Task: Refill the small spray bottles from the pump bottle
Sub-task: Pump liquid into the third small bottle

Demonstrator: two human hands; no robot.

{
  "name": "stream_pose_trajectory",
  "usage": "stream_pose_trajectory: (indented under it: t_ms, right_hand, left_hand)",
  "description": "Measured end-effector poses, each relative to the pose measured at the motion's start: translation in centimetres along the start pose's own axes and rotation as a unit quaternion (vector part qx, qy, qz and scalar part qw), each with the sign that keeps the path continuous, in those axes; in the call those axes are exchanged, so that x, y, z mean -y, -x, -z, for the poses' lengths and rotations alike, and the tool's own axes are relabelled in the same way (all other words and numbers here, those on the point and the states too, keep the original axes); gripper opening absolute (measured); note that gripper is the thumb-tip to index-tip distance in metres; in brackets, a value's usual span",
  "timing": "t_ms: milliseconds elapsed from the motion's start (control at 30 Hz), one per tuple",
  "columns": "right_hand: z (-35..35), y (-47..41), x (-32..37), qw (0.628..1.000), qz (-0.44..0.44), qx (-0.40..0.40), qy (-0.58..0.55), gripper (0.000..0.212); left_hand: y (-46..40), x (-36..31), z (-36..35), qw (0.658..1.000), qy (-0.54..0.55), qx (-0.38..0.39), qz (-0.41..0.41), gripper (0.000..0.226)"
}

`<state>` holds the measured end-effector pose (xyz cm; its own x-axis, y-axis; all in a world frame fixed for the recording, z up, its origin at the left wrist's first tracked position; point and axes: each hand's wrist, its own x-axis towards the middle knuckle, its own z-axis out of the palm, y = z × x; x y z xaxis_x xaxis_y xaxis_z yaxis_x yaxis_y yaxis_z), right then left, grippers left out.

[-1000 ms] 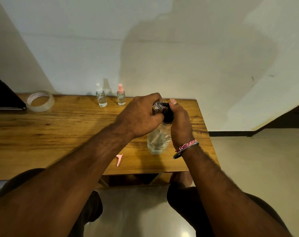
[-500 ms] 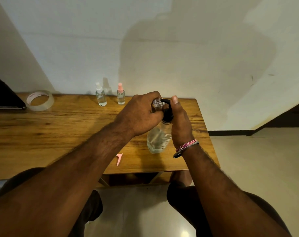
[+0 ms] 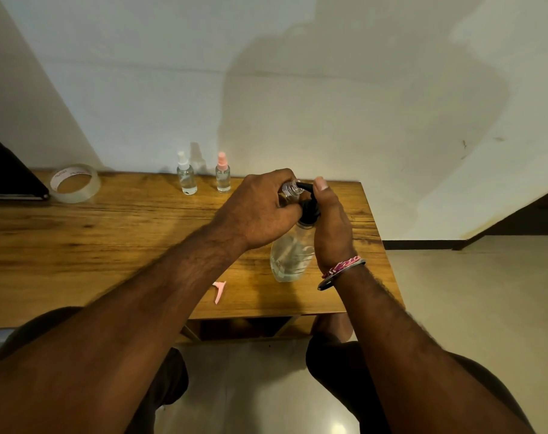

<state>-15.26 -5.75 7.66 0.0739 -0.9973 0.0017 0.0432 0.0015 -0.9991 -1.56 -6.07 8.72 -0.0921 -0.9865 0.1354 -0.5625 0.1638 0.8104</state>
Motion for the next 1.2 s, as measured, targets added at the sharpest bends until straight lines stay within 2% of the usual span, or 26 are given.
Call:
stream_pose_trajectory:
  t_ms: [133,333,633,733,833,1033,1200]
  right_hand:
    - [0.12,-0.19,-0.19,1.000,0.008,-0.010,0.003,0.033]
    - [0.38,-0.45,-0.50,1.000,0.009,-0.018,-0.002,0.046]
    - [0.27,-0.26,-0.45,0.999,0.022,-0.009,0.029,0.036]
    - [0.11,-0.32,-0.60,0.999,0.019,0.001,0.029,0.045]
    - [0.25,-0.15,-0.43,1.000,0.016,0.007,0.025,0.045]
    - [-0.06,0.21,0.21,1.000,0.001,-0.004,0.009,0.050]
    - [-0.05,-0.14,-0.12,1.000,0.018,0.014,0.001,0.043]
  left_hand:
    - [-0.01,-0.02,-0.08,1.000,-0.006,0.007,0.000,0.019]
    - [0.02,0.21,-0.02,1.000,-0.001,0.011,0.003,0.019]
    - [0.07,0.35,0.00,1.000,-0.006,0.013,-0.009,0.022]
    - [0.02,0.11,0.13,1.000,-0.006,0.013,-0.010,0.023]
    - [-0.03,0.04,0.16,1.000,-0.005,0.012,-0.007,0.024]
    - [-0.01,0.11,0.20,1.000,-0.002,0.014,-0.004,0.014]
    - [-0.02,-0.05,0.21,1.000,-0.007,0.017,-0.004,0.020]
